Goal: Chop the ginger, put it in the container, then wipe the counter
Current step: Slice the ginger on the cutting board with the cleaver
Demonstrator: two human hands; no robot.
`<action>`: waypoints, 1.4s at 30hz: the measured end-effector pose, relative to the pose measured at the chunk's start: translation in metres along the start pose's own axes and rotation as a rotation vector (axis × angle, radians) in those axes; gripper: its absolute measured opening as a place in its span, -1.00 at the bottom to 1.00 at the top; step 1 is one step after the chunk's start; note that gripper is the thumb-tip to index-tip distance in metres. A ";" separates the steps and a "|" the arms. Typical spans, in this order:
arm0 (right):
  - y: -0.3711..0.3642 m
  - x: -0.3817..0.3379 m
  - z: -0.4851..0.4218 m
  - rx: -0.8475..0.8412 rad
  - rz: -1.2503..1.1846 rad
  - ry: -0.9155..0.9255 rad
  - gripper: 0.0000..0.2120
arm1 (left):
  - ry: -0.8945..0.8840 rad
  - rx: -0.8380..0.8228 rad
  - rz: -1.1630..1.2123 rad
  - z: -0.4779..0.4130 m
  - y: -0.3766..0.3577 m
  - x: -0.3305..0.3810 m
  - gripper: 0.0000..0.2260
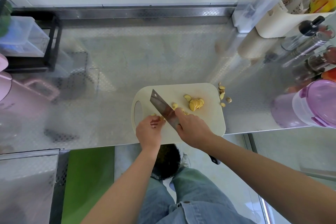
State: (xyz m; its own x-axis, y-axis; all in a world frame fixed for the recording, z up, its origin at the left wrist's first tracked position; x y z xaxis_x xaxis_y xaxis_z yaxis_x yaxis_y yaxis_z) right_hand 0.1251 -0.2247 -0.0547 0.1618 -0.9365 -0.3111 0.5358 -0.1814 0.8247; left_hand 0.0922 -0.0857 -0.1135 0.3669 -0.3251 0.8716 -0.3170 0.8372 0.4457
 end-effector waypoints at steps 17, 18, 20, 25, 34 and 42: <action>0.006 -0.004 0.003 -0.030 0.027 0.028 -0.81 | -0.047 -0.064 -0.029 -0.007 0.001 0.004 -0.93; 0.006 -0.004 0.002 -0.032 0.029 0.029 -0.81 | -0.059 -0.072 -0.040 -0.008 0.001 0.005 -0.93; 0.007 -0.006 0.000 -0.036 0.035 0.032 -0.80 | -0.079 -0.080 -0.064 -0.008 0.002 0.007 -0.93; 0.006 -0.013 -0.008 -0.047 0.034 0.022 -0.69 | -0.107 -0.077 -0.109 -0.009 0.003 0.009 -0.92; 0.001 -0.011 -0.011 -0.026 0.010 0.000 -0.69 | -0.118 -0.089 -0.131 -0.009 0.003 0.010 -0.93; -0.003 -0.007 -0.011 -0.013 -0.001 -0.008 -0.74 | -0.115 -0.085 -0.114 -0.012 0.001 0.009 -0.94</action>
State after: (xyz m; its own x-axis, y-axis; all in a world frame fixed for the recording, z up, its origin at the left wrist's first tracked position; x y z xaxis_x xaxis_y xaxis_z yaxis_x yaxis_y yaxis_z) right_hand 0.1313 -0.2139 -0.0602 0.1541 -0.9388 -0.3082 0.5464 -0.1789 0.8182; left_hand 0.1054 -0.0828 -0.1079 0.2921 -0.4644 0.8360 -0.2025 0.8243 0.5287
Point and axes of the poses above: each hand's wrist, its own z-axis away from the middle knuckle, its own y-axis out of the back of the hand, x = y × z, the point moved 9 cm from there along -z, towards the middle knuckle, and after that the axes turned 7 degrees about -y, right-handed, at the moved point
